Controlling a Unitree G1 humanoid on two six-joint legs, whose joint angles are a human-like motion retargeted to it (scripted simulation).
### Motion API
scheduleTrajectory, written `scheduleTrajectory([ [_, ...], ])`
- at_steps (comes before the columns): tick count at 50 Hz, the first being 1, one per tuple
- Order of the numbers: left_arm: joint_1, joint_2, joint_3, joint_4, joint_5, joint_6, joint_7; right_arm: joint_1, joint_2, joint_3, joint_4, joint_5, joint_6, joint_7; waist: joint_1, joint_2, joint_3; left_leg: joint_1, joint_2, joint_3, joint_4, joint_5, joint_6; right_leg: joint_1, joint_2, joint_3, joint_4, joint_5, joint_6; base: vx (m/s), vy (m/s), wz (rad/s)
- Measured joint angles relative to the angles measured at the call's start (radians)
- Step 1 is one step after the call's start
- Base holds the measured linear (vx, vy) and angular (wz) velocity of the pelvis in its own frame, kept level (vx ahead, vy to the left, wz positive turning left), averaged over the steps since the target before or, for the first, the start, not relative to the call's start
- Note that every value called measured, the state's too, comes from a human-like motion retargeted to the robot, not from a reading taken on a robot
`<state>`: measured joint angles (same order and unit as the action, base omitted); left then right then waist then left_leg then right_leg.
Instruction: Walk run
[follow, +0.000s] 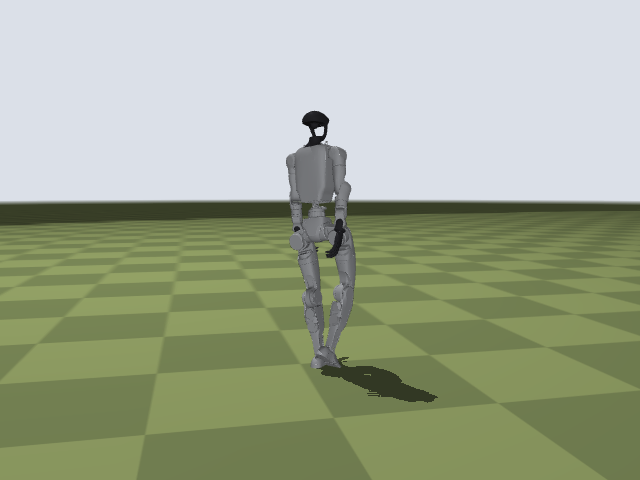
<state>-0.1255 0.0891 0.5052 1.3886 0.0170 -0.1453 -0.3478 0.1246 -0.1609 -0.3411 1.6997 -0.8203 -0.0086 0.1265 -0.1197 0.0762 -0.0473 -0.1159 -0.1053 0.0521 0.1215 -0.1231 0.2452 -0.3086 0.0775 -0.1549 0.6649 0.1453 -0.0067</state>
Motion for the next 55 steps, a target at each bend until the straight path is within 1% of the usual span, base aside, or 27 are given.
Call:
scheduleTrajectory([
  [3,-0.120,0.056,-0.088,-0.076,-0.005,-0.016,-0.107,0.121,0.039,-0.031,0.000,0.007,0.018,0.060,-0.081,-0.010,-0.010,0.082,-0.065,-0.118,-0.033,-0.014,0.014,-0.090,-0.127,-0.063,-0.206,-0.015,0.035,1.08,-0.31,2.41],
  [5,-0.181,0.093,-0.135,-0.118,0.002,-0.020,-0.151,0.188,0.064,-0.047,0.000,0.022,0.031,0.111,-0.126,-0.025,-0.011,0.144,-0.090,-0.171,-0.039,-0.035,0.013,-0.141,-0.168,-0.047,-0.349,-0.033,0.070,0.90,-0.36,2.06],
  [8,-0.238,0.147,-0.186,-0.167,0.018,-0.047,-0.172,0.243,0.089,-0.060,0.000,0.038,0.045,0.179,-0.150,-0.050,0.008,0.254,-0.100,-0.194,-0.044,-0.057,0.000,-0.206,-0.175,0.072,-0.548,-0.065,0.125,0.97,-0.49,1.06],
  [11,-0.235,0.176,-0.195,-0.186,0.046,-0.094,-0.127,0.257,0.087,-0.053,0.000,0.040,0.067,0.214,-0.139,-0.050,0.007,0.332,-0.078,-0.156,-0.033,-0.019,-0.054,-0.241,-0.184,0.020,-0.662,-0.113,0.182,1.09,-0.59,0.06],
  [12,-0.222,0.177,-0.188,-0.182,0.058,-0.109,-0.100,0.254,0.081,-0.050,0.000,0.038,0.078,0.217,-0.144,-0.046,-0.001,0.348,-0.071,-0.150,-0.021,0.019,-0.082,-0.244,-0.180,-0.004,-0.656,-0.120,0.169,1.47,-0.85,0.18],
  [13,-0.203,0.173,-0.174,-0.171,0.071,-0.120,-0.071,0.245,0.072,-0.046,0.000,0.036,0.090,0.214,-0.149,-0.043,-0.014,0.357,-0.065,-0.142,-0.006,0.077,-0.119,-0.247,-0.170,0.003,-0.618,-0.115,0.114,1.43,-0.80,0.25],
  [15,-0.149,0.154,-0.146,-0.130,0.100,-0.127,-0.017,0.223,0.053,-0.054,0.000,0.032,0.108,0.190,-0.175,-0.037,-0.047,0.369,-0.049,-0.128,0.041,0.253,-0.209,-0.244,-0.199,-0.131,-0.525,-0.109,0.066,1.16,-0.55,0.72],
  [17,-0.073,0.124,-0.117,-0.063,0.141,-0.103,0.008,0.197,0.035,-0.063,0.000,0.044,0.103,0.152,-0.236,-0.018,-0.069,0.356,-0.009,-0.116,0.165,0.497,-0.321,-0.216,-0.173,-0.007,-0.477,-0.023,0.054,1.42,-0.75,1.08],
  [18,-0.032,0.108,-0.099,-0.025,0.170,-0.081,0.008,0.174,0.023,-0.059,0.000,0.061,0.094,0.140,-0.230,-0.014,-0.078,0.325,0.003,-0.079,0.258,0.609,-0.370,-0.206,-0.146,0.083,-0.434,-0.061,0.020,1.28,-0.71,0.01],
  [20,0.037,0.088,-0.079,0.061,0.222,-0.017,0.000,0.098,0.003,-0.062,0.000,0.090,0.079,0.135,-0.200,0.038,-0.028,0.197,0.109,-0.012,0.660,0.647,-0.449,-0.149,-0.034,0.051,-0.367,-0.142,-0.063,0.99,-0.51,-0.64],
  [22,0.089,0.077,-0.058,0.150,0.267,0.059,-0.010,-0.017,-0.015,-0.073,-0.012,0.118,0.091,0.123,-0.208,0.021,-0.012,0.102,0.125,0.011,0.840,0.643,-0.427,-0.065,-0.066,-0.041,-0.387,-0.166,-0.078,1.06,-0.54,-0.36],
  [23,0.120,0.062,-0.047,0.182,0.295,0.092,-0.014,-0.066,-0.019,-0.082,-0.049,0.134,0.099,0.110,-0.199,-0.038,-0.032,0.069,0.059,0.066,0.795,0.633,-0.358,-0.028,-0.138,-0.043,-0.425,-0.157,-0.074,1.06,-0.53,-0.57],
  [25,0.198,0.034,-0.038,0.223,0.356,0.139,0.007,-0.150,-0.012,-0.080,-0.137,0.186,0.086,0.068,-0.175,-0.092,-0.030,-0.007,0.051,0.155,0.802,0.517,-0.270,0.042,-0.108,0.075,-0.459,-0.181,-0.091,0.95,-0.40,-0.96],
  [28,0.317,-0.023,-0.019,0.261,0.433,0.131,0.083,-0.263,-0.020,-0.018,-0.275,0.295,0.016,0.010,-0.101,-0.113,0.005,-0.173,0.033,0.150,0.784,0.336,-0.283,0.148,-0.079,0.093,-0.539,-0.163,-0.098,0.98,-0.33,-1.50],
  [31,0.431,-0.069,-0.015,0.281,0.510,0.122,0.100,-0.354,-0.042,0.047,-0.404,0.369,-0.054,0.001,-0.033,-0.126,0.016,-0.307,0.090,0.202,0.614,0.212,-0.259,0.225,-0.027,0.106,-0.589,-0.181,-0.134,0.96,-0.29,-1.29],
  [35,0.538,-0.090,-0.017,0.311,0.628,0.177,0.057,-0.454,-0.097,0.068,-0.517,0.395,-0.116,0.020,0.061,-0.105,0.026,-0.402,0.182,0.298,0.239,0.193,-0.222,0.329,0.051,0.113,-0.620,-0.242,-0.167,1.19,-0.24,-0.83],
  [37,0.571,-0.096,0.008,0.311,0.685,0.227,0.045,-0.479,-0.129,0.055,-0.541,0.386,-0.126,0.021,0.111,-0.112,0.029,-0.441,0.158,0.256,0.058,0.160,-0.230,0.381,0.060,0.129,-0.619,-0.263,-0.174,1.20,-0.12,-0.67],
  [38,0.583,-0.096,0.019,0.311,0.696,0.251,0.044,-0.485,-0.140,0.048,-0.546,0.380,-0.126,0.016,0.126,-0.120,0.026,-0.449,0.136,0.231,-0.023,0.129,-0.256,0.405,0.050,0.107,-0.618,-0.260,-0.170,1.22,-0.09,-0.21],
  [40,0.594,-0.089,0.031,0.311,0.672,0.288,0.037,-0.483,-0.151,0.034,-0.538,0.365,-0.123,-0.006,0.126,-0.130,0.018,-0.444,0.100,0.218,-0.115,0.094,-0.265,0.445,0.053,0.095,-0.599,-0.220,-0.160,1.12,-0.07,0.19],
  [42,0.586,-0.076,0.043,0.311,0.609,0.305,0.034,-0.456,-0.145,0.027,-0.501,0.355,-0.118,-0.037,0.149,-0.134,0.005,-0.425,0.117,0.256,-0.045,0.102,-0.258,0.479,0.053,0.088,-0.563,-0.108,-0.127,1.54,-0.05,-0.20],
  [43,0.577,-0.068,0.055,0.311,0.577,0.304,0.041,-0.434,-0.139,0.025,-0.471,0.352,-0.119,-0.051,0.168,-0.137,-0.009,-0.420,0.137,0.303,0.005,0.092,-0.246,0.488,0.046,0.079,-0.539,-0.018,-0.110,1.75,-0.04,-0.56],
  [45,0.557,-0.058,0.083,0.311,0.523,0.275,0.062,-0.380,-0.123,0.022,-0.392,0.336,-0.109,-0.056,0.203,-0.139,-0.048,-0.404,0.140,0.262,0.041,0.181,-0.229,0.491,0.025,0.035,-0.465,0.217,-0.083,1.45,-0.02,-0.41],
  [47,0.515,-0.043,0.089,0.311,0.456,0.230,0.069,-0.313,-0.097,0.027,-0.301,0.299,-0.072,-0.017,0.161,-0.137,-0.067,-0.378,0.127,0.218,0.122,0.162,-0.180,0.430,0.024,0.027,-0.258,0.378,-0.065,1.50,-0.04,0.81],
  [48,0.475,-0.031,0.080,0.311,0.419,0.214,0.065,-0.286,-0.089,0.030,-0.255,0.279,-0.043,0.012,0.130,-0.161,-0.045,-0.353,0.079,0.176,0.167,0.126,-0.156,0.371,-0.008,0.017,-0.052,0.378,-0.055,1.32,-0.11,1.16],
  [50,0.363,0.006,0.056,0.311,0.355,0.190,0.068,-0.247,-0.072,0.023,-0.154,0.237,0.018,0.070,0.117,-0.172,-0.017,-0.275,0.057,0.210,0.206,0.060,-0.117,0.297,-0.108,-0.079,0.204,0.378,-0.081,1.06,-0.14,0.46],
  [52,0.255,0.022,0.048,0.256,0.322,0.161,0.110,-0.195,-0.039,0.006,-0.081,0.192,0.058,0.108,0.143,-0.073,-0.028,-0.208,0.160,0.170,0.143,0.057,-0.129,0.237,0.010,-0.100,0.145,0.348,-0.144,1.22,-0.21,-0.26],
  [55,0.108,0.028,0.027,0.138,0.316,0.084,0.153,-0.095,0.005,-0.007,-0.015,0.149,0.068,0.118,0.092,-0.038,-0.018,-0.103,0.129,0.117,0.078,0.043,-0.131,0.101,0.072,-0.058,0.149,0.199,-0.121,1.04,-0.21,0.88],
])
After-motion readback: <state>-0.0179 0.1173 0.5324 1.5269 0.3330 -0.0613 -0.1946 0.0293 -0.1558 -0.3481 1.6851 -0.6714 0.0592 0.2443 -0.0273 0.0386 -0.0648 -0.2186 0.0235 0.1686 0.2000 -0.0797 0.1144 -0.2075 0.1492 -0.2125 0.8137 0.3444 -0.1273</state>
